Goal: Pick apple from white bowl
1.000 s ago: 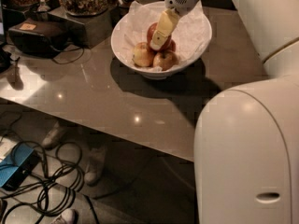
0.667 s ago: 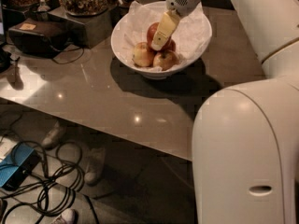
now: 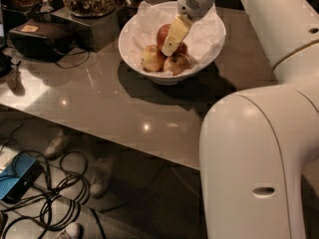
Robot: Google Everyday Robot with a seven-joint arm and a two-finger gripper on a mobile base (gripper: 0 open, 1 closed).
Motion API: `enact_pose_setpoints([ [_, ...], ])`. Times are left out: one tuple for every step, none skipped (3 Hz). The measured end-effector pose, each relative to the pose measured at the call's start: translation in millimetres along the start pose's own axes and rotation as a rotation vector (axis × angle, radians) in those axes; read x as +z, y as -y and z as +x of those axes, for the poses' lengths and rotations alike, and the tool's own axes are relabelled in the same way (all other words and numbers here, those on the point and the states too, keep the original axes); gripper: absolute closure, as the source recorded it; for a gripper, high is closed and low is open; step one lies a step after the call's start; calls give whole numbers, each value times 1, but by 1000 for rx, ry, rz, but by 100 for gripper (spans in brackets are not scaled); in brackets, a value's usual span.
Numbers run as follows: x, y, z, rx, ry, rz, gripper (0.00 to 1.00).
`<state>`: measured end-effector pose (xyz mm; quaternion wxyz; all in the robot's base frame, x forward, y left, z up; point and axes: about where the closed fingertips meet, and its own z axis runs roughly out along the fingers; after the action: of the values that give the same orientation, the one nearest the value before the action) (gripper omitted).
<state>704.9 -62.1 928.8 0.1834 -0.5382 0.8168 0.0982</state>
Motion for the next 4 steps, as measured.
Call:
enact_pose_setpoints([
  [8,1,0,-1,-5,-13,16],
  [14,1,-3,-14,-8,-24,15],
  [14,1,-3,-14,-8,-24,33],
  [14,1,-3,-14,-8,-24,56],
])
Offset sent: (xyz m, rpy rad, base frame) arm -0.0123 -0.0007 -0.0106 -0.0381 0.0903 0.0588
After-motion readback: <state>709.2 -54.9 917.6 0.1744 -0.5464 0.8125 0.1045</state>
